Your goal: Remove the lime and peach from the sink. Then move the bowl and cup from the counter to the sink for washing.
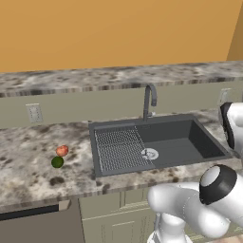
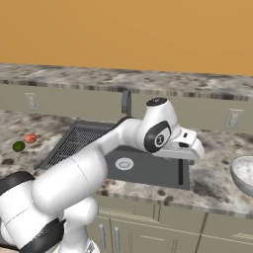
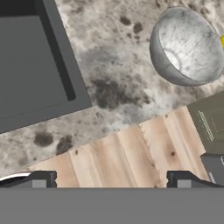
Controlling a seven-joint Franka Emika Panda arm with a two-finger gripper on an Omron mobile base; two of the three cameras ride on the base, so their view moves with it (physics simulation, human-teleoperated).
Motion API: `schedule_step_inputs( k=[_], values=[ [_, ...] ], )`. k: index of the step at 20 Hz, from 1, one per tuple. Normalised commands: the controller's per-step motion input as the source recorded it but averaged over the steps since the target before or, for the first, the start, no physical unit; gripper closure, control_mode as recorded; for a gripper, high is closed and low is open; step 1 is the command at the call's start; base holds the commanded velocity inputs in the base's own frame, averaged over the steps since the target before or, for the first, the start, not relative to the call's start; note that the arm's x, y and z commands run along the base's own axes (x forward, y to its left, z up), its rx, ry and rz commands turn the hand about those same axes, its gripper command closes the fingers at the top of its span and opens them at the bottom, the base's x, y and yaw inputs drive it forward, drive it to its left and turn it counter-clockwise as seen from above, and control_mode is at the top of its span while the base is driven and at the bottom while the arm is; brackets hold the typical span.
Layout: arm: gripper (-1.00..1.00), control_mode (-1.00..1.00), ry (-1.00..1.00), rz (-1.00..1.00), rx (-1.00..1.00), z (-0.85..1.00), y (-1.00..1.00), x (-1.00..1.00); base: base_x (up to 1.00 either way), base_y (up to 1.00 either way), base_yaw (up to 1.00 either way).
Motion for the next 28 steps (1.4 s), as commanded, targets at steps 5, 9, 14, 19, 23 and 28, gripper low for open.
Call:
schedule_step_inputs(
  k=[5, 9, 14, 19, 23, 28],
  values=[
    [-1.00, -1.00, 0.00, -0.08, 0.00, 0.10, -0.13, 0.00, 0.00, 0.00, 0.00],
    [-1.00, -1.00, 0.00, -0.09, 0.00, 0.08, -0.13, 0.00, 0.00, 0.00, 0.00],
    [-1.00, -1.00, 0.00, -0.07, 0.00, 0.02, -0.19, -0.04, 0.00, 0.00, 0.00],
    [-1.00, -1.00, -0.01, -0.03, 0.00, 0.00, -0.19, -0.03, 0.00, 0.00, 0.00],
    [-1.00, -1.00, -0.06, 0.00, 0.00, 0.00, -0.13, -0.10, 0.00, 0.00, 0.00],
    [-1.00, -1.00, -0.05, 0.00, 0.00, 0.00, -0.17, -0.03, 0.00, 0.00, 0.00]
  ],
)
